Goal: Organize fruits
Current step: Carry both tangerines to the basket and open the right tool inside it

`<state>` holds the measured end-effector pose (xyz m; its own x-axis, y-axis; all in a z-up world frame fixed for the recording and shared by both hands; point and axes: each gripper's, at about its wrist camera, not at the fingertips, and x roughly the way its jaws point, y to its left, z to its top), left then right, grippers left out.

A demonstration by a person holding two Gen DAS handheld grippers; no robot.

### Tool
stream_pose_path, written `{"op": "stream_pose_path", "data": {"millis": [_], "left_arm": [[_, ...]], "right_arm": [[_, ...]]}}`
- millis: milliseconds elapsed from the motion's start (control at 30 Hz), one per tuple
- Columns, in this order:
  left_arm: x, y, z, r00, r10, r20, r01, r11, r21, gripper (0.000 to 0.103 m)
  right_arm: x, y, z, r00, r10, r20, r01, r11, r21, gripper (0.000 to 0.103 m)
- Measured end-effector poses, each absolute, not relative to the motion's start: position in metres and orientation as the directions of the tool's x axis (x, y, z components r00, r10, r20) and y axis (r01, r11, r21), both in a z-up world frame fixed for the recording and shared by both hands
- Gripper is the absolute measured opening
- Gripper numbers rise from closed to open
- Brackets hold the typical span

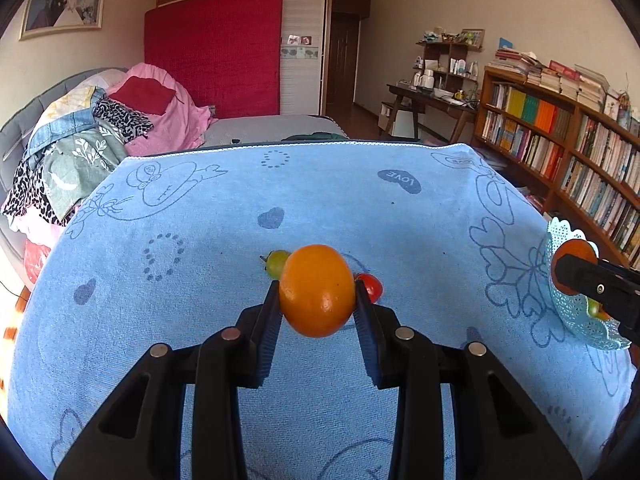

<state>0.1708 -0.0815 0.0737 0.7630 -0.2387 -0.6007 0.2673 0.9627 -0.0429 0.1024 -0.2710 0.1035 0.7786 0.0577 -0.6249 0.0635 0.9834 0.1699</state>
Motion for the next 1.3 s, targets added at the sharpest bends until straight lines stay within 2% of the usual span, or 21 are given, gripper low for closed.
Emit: {"op": "stream_pose_path", "data": {"millis": [500,800,1200,1267,1300], "left_arm": [[0.150,-0.116,0.060,0.744,-0.279,-0.607,0.370,0.929,0.026,0.036],[0.141,-0.127,0.057,0.734,-0.304,-0.607,0.408,0.912,0.036,0.036],[0.139,-0.135,0.053,0.721,-0.323,-0.613,0.436,0.899,0.039,0.036],[0.139,-0.136,0.052,0.720,-0.317,-0.617,0.434,0.900,0.045,0.036],[0.139,-0.137,0.051,0.719,-0.314,-0.620,0.434,0.900,0.047,0.036]], "right_arm": [[0.060,-0.330,0.087,0.779,0.009,-0.626,0.212,0.937,0.277,0.039],[0.045,-0.353,0.085,0.787,-0.035,-0.616,0.267,0.919,0.289,0.039],[0.038,-0.371,0.067,0.759,-0.060,-0.648,0.312,0.907,0.281,0.040],[0.037,-0.373,0.064,0.757,-0.054,-0.651,0.313,0.905,0.288,0.041],[0.036,-0.374,0.063,0.759,-0.053,-0.649,0.314,0.903,0.293,0.049]]}}
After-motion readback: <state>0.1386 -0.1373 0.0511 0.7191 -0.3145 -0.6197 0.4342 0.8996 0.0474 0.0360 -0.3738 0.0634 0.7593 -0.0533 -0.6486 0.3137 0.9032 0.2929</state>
